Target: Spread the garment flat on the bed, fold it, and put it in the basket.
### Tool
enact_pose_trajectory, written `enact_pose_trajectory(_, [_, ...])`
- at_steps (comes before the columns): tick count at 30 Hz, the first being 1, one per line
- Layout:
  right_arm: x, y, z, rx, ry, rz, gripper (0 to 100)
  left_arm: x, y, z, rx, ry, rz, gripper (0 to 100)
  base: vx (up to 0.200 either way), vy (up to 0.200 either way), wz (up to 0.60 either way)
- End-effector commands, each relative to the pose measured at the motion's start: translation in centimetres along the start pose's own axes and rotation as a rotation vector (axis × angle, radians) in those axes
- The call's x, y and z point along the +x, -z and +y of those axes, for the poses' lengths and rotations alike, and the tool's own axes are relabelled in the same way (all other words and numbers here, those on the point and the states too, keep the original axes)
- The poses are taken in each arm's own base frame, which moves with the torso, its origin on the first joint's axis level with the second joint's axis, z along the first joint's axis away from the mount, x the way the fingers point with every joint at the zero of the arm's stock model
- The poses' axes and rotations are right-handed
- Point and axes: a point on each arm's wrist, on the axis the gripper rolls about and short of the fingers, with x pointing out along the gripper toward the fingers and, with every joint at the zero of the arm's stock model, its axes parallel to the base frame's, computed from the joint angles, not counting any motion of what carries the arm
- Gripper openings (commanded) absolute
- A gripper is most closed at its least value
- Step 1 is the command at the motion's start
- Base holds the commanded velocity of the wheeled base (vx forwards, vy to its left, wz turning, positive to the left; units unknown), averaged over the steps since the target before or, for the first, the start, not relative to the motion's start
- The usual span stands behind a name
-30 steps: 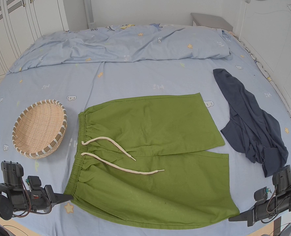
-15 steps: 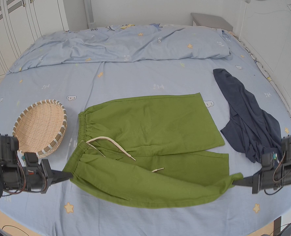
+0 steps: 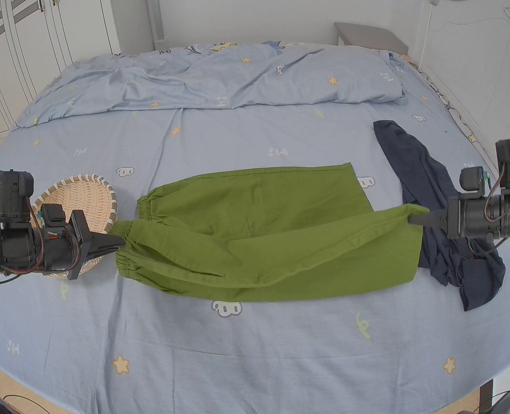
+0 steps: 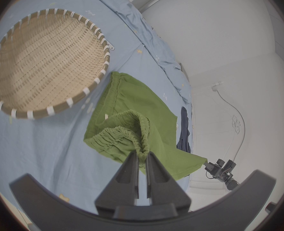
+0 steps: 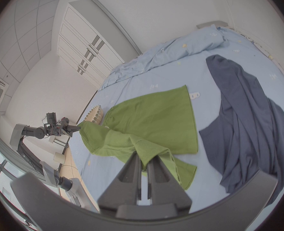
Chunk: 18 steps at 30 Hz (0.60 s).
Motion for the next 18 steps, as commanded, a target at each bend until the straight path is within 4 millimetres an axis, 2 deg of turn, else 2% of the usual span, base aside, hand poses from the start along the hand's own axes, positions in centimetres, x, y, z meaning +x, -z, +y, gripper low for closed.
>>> enact_pose_trajectory(1, [2.5,-2.9,-1.6,0.016,0.021,0.010,0,2.1,-2.9,0.6,-0.019,-0.025,-0.014,0,0.000,0.000,0.00])
enact_pose_trajectory(8, [4.4,-5.7,-3.1,0.010,0.037,-0.019,0,3.9,-4.9,0.3,-0.020,-0.034,-0.001,0,0.000,0.000,0.00])
enact_pose_trajectory(13, [5.2,-7.0,-3.6,0.000,0.037,-0.036,0,4.9,-6.5,0.5,-0.008,-0.031,-0.018,0,0.000,0.000,0.00])
enact_pose_trajectory(15, [5.3,-7.1,-3.6,0.000,0.037,-0.036,0,4.9,-6.5,0.6,-0.010,-0.033,-0.019,0,0.000,0.000,0.00])
enact_pose_trajectory(18, [6.3,-8.4,-3.7,-0.017,0.026,-0.053,0,5.2,-7.6,0.2,0.006,-0.038,-0.018,0,0.000,0.000,0.00])
